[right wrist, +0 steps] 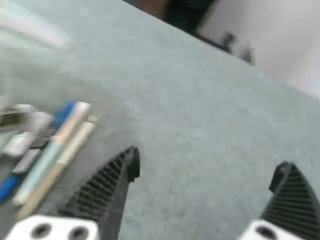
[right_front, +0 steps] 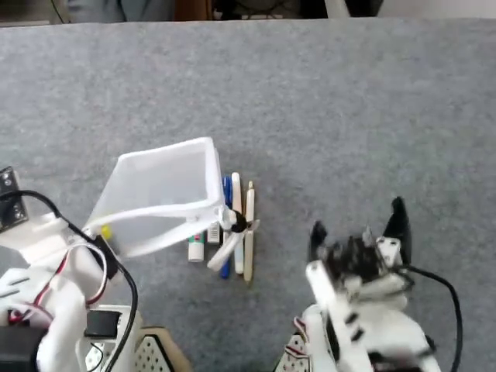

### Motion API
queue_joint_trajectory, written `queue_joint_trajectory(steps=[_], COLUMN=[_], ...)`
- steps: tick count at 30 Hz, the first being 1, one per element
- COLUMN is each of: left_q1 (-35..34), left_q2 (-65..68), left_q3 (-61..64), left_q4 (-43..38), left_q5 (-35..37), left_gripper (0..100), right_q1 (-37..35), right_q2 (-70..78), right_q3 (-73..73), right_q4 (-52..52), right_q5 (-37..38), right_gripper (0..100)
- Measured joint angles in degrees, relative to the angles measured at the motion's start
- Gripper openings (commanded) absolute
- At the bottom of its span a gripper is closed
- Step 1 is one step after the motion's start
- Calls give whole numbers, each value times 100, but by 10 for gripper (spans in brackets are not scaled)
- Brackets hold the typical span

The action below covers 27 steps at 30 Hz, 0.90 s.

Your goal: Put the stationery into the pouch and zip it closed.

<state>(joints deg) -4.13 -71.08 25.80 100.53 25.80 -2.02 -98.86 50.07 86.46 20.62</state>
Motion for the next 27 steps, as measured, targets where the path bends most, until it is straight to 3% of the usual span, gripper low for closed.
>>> queue_joint_trajectory(steps=[4, 14, 21, 27], left_q1=[0, -35, -35, -149], left_q2=[958, 2875, 2567, 1820], left_q3=[-70, -1090, -1029, -413], left_q4=[0, 0, 0, 0], left_q5=[26, 149, 149, 88], left_gripper=[29, 28, 28, 28], right_q1=[554, 651, 563, -510], right_q2=[0, 0, 0, -255], right_q3=[747, 870, 1468, 2523], right_q4=[-589, -835, -1266, -1389], right_q5=[-9, -9, -220, -229], right_gripper=[410, 410, 410, 389])
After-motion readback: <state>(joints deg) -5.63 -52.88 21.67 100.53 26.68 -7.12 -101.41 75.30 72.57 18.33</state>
